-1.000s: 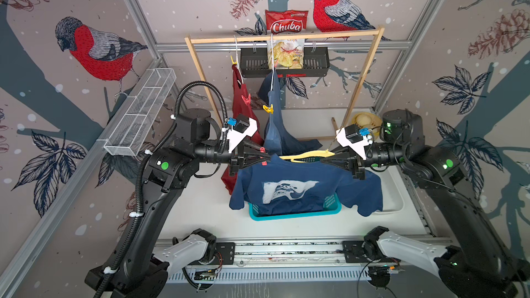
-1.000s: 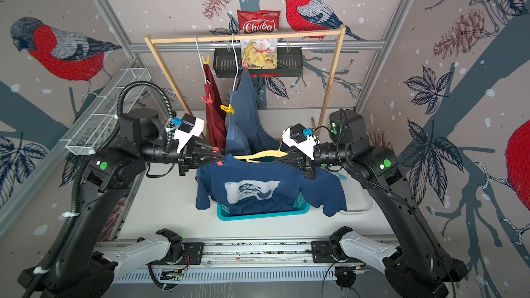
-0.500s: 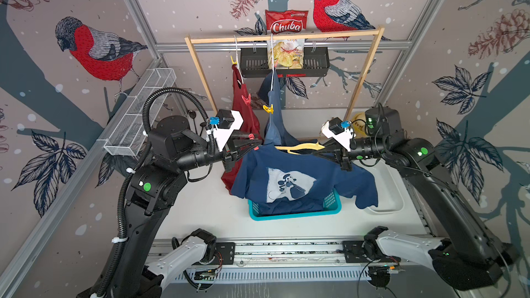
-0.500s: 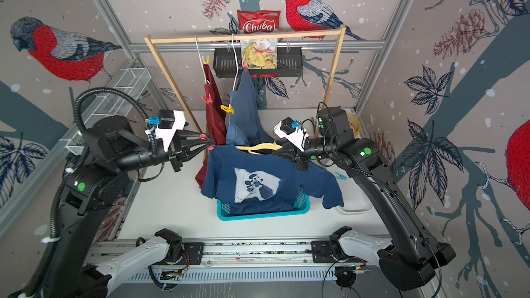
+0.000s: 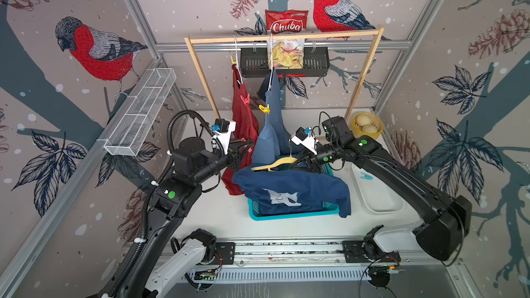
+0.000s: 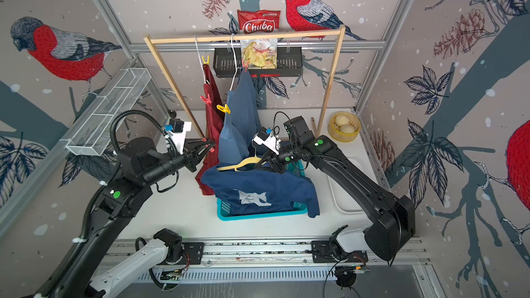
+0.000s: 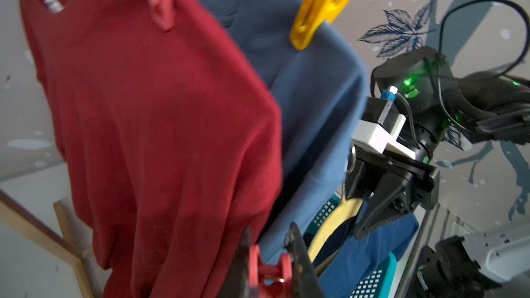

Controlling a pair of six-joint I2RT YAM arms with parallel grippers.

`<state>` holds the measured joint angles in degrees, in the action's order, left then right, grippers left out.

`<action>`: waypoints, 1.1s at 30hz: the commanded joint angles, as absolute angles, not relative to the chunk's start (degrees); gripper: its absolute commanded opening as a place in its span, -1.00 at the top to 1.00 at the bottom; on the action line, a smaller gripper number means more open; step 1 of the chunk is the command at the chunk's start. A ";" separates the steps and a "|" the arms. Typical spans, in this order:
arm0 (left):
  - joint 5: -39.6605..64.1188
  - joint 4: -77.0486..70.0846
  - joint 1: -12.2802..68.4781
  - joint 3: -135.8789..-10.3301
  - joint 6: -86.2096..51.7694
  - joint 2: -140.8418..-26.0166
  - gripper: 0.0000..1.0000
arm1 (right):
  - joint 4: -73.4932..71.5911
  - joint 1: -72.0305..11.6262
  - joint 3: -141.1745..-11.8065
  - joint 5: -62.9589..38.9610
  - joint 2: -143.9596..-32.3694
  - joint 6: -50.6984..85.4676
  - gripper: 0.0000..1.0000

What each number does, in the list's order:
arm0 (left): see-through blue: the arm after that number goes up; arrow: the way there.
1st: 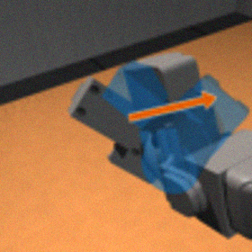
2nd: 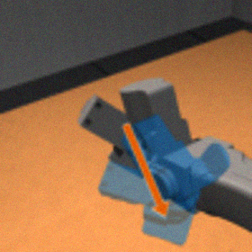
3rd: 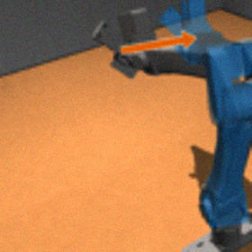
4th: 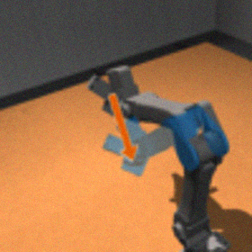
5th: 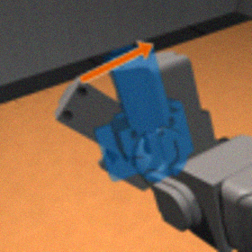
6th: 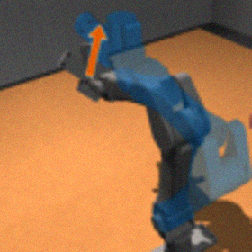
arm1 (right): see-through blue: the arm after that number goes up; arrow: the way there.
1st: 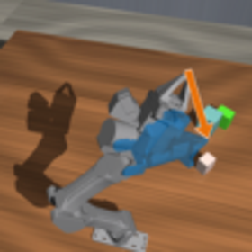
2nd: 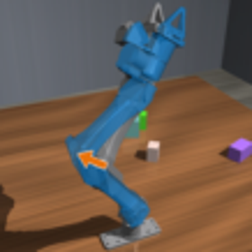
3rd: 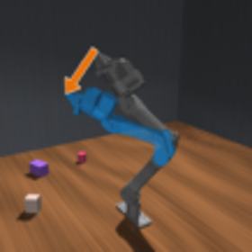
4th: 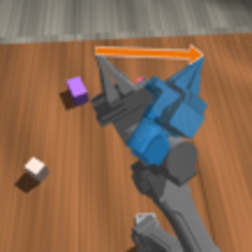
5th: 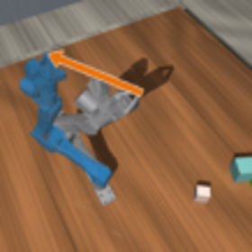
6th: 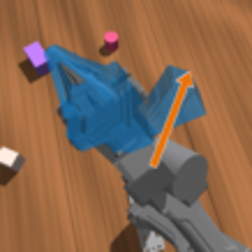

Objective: Remove the clothespins securing t-shirts to the hanger
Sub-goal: Place the hanger in the basket, then place the clothespin in the storage box.

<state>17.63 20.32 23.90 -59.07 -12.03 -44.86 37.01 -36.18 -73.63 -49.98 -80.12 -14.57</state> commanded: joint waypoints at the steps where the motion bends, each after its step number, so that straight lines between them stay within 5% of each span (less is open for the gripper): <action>1: 13.19 11.25 23.91 -54.45 -22.57 -43.46 1.00 | 34.40 -34.94 -72.87 -43.72 -82.26 -7.42 -0.10; 3: 15.40 9.74 23.91 -51.57 -25.39 -43.52 1.00 | 36.91 -33.80 -73.04 -40.84 -83.86 -5.94 -0.21; 6: 15.68 8.28 23.91 -47.05 -32.17 -43.91 1.00 | 38.30 -32.88 -72.67 -38.08 -84.52 -4.69 -0.89; 8: 14.53 6.58 23.99 -43.77 -37.53 -43.86 1.00 | 36.64 -32.91 -71.71 -34.95 -83.05 -2.41 -0.97; 13: 9.35 3.18 24.78 -35.70 -49.77 -41.90 1.00 | 26.25 -35.33 -66.23 -25.70 -73.79 5.16 -0.73; 17: 7.87 3.02 27.33 -34.37 -51.86 -40.94 1.00 | 18.66 -42.43 -61.56 -10.91 -67.71 11.62 0.24; 23: 9.31 7.27 30.61 -38.93 -50.64 -41.74 1.00 | 6.25 -59.16 -56.63 1.83 -66.25 14.90 1.00; 29: 14.93 7.40 31.36 -42.15 -50.89 -43.10 1.00 | -1.05 -68.75 -60.11 4.14 -71.62 14.94 0.99; 33: 19.76 10.22 32.07 -46.29 -49.04 -45.56 1.00 | 2.30 -68.85 -64.21 6.48 -76.96 14.13 0.49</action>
<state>15.59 9.82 31.79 -44.18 -49.60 -44.69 3.49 -68.60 -62.37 2.92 -75.46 14.63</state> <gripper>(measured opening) 0.146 0.253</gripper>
